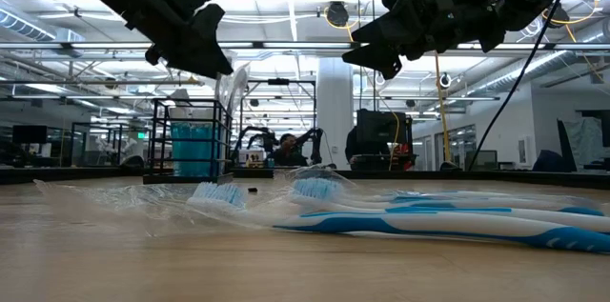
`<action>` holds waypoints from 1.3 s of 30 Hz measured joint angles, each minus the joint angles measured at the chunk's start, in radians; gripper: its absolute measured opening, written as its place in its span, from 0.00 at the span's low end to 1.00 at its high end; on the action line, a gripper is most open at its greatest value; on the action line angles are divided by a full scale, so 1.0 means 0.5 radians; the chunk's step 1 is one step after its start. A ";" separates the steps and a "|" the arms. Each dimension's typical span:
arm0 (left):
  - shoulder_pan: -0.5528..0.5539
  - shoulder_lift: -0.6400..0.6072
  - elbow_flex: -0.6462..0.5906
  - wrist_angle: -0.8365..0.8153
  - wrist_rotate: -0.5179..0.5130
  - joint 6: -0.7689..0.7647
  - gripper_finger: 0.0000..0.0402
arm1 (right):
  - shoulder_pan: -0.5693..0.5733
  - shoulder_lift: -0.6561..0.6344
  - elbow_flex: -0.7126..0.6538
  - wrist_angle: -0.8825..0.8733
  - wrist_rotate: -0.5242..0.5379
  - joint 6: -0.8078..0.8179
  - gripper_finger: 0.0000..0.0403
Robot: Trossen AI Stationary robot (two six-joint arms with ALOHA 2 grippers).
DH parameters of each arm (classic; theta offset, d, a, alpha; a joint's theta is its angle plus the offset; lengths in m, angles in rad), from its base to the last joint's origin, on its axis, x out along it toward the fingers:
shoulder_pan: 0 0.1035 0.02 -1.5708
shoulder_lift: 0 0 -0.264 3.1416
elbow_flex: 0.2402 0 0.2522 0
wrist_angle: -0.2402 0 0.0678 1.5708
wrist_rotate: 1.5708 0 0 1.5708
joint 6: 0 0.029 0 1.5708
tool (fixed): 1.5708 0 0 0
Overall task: Pick & Place toothbrushing station
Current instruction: Put the purple toothbrush into the black organizer, then put the blue toothbrush into the black organizer
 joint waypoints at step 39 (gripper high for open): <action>-0.318 -0.996 0.001 -0.384 0.016 0.376 0.57 | 0.096 0.002 0.001 -0.235 -0.013 0.312 0.63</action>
